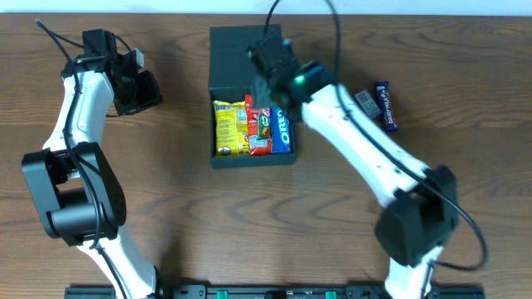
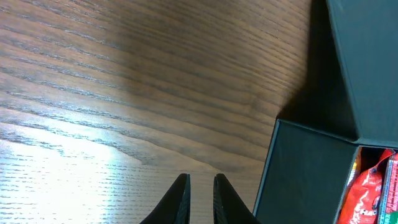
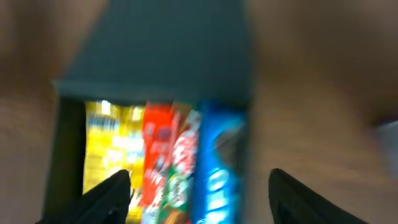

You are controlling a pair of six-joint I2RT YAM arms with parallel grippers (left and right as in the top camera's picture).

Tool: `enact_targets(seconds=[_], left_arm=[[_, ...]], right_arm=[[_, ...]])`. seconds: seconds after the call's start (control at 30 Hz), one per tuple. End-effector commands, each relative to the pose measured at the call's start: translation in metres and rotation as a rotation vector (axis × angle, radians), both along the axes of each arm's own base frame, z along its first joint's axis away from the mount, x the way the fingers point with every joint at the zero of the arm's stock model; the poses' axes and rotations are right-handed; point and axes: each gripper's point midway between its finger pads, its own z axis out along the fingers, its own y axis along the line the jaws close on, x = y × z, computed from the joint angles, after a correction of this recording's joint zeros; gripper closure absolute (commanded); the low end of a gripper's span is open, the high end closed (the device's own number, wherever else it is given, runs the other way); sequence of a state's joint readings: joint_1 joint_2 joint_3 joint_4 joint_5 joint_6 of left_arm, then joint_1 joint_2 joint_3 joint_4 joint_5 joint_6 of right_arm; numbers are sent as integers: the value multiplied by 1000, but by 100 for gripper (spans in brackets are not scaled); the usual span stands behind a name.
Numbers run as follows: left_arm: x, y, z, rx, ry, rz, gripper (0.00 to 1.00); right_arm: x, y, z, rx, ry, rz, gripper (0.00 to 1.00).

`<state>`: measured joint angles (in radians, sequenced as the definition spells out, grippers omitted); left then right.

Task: Pack container
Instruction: 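Carry the KitKat bar left and lower it into the box, then move the right gripper back right and grasp the blue Dairy Milk bar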

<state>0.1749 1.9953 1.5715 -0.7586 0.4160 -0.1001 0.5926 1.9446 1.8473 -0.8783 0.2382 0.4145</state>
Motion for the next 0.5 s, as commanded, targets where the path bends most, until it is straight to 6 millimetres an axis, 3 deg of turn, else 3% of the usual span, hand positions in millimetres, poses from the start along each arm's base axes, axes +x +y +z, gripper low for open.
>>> enact_targets(seconds=[0.0,0.1,0.2,0.27,0.33,0.37,0.47], left_arm=[[6,1,20,12,-54,-15,85],[6,1,20,12,-53,-15,85],[6,0,20,12,-54,-17,85],[7,-1,20,13,-58,-21,85],[8,-4,20,13,-61,-27,85],[8,-6,20,13,-62,-32,85],[9,-13,21,13,-65,-47,84]], right_arm=[[17,-72,90,-179,-236,-56,28],[23,-132,92,-213,-199,-152,28],[28,-191,68,-218,-100,-250,28],[31,-235,35,-213,-10,-324,28],[34,-259,1,-189,75,-340,31],[36,-273,-29,-178,140,-325,34],[40,-290,-75,-185,223,-350,33]])
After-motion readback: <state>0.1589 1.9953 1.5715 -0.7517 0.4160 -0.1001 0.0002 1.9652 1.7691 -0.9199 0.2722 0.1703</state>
